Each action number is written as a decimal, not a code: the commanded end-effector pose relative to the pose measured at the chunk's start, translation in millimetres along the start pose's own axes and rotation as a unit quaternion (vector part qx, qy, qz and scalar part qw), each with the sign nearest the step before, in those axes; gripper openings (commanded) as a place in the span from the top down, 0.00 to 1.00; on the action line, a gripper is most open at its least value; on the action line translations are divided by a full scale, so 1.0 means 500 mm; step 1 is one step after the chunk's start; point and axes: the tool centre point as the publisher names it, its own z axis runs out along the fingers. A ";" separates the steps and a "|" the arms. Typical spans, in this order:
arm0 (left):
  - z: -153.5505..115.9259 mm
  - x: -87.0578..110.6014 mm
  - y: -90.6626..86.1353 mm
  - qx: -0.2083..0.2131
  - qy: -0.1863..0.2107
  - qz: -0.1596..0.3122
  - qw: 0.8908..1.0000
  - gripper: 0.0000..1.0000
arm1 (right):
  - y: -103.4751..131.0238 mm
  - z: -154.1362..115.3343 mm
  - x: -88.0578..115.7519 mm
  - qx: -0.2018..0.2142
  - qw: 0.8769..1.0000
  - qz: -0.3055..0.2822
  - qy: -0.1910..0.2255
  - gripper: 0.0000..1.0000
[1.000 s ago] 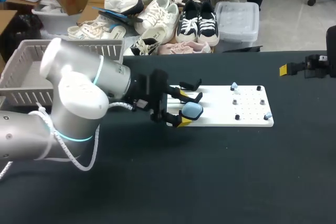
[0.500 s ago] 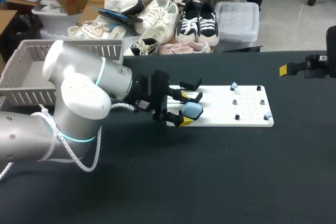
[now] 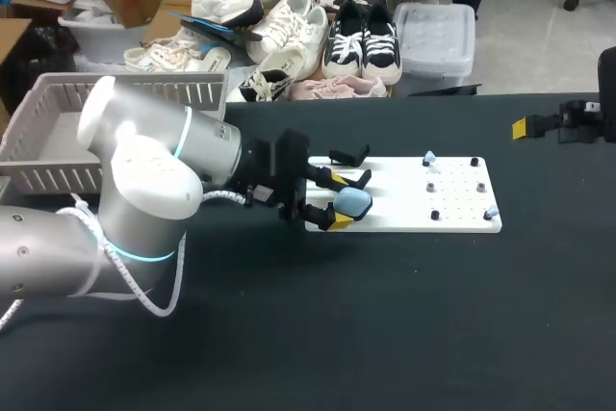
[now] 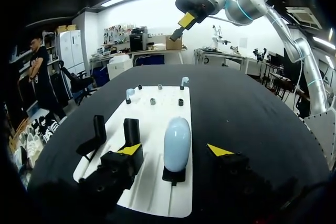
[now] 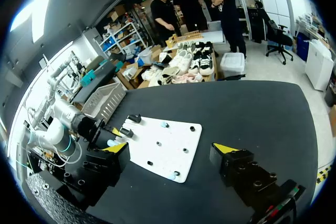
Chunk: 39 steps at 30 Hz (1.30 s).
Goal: Pick up each earbud case from the left stands, insert the matching earbuds, close the lid, and place the case in the box.
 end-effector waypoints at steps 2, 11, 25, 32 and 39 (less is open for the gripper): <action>0.003 0.003 0.003 -0.001 -0.002 0.001 1.000 0.18 | -0.002 0.000 -0.001 -0.002 1.000 0.000 0.002 0.00; 0.008 0.000 0.003 0.002 -0.002 0.003 1.000 0.22 | -0.002 0.000 -0.001 -0.002 1.000 0.000 0.002 0.00; 0.007 0.001 0.007 0.002 -0.004 -0.001 1.000 0.53 | -0.002 0.000 -0.001 -0.002 1.000 0.000 0.002 0.00; 0.007 -0.001 0.006 0.005 -0.004 0.000 1.000 0.58 | -0.002 0.000 -0.001 -0.002 1.000 0.000 0.002 0.00; 0.008 -0.001 0.005 0.007 -0.004 -0.001 1.000 0.76 | -0.002 0.000 -0.001 -0.002 1.000 0.000 0.002 0.00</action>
